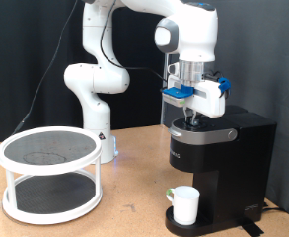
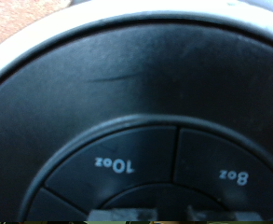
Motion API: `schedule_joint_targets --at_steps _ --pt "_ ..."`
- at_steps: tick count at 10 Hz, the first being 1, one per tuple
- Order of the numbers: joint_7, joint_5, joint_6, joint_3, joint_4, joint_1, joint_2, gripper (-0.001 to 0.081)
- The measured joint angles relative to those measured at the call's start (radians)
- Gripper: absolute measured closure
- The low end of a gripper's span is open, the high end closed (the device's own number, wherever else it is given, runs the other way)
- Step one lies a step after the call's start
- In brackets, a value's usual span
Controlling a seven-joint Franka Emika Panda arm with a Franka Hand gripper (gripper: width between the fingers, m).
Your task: Make a cup of coffee with the keurig machine
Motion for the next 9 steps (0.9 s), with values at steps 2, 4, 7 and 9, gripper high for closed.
schedule_joint_targets --at_steps 2,4,7,9 --pt "0.0 -0.001 -0.056 -0.003 0.039 0.0 0.035 0.0806" --pt "0.0 -0.004 -0.098 -0.005 0.07 0.0 0.063 0.0806" --pt "0.0 -0.009 -0.141 -0.005 0.099 0.0 0.088 0.0806" --pt "0.001 -0.009 -0.145 -0.005 0.103 0.0 0.092 0.0806"
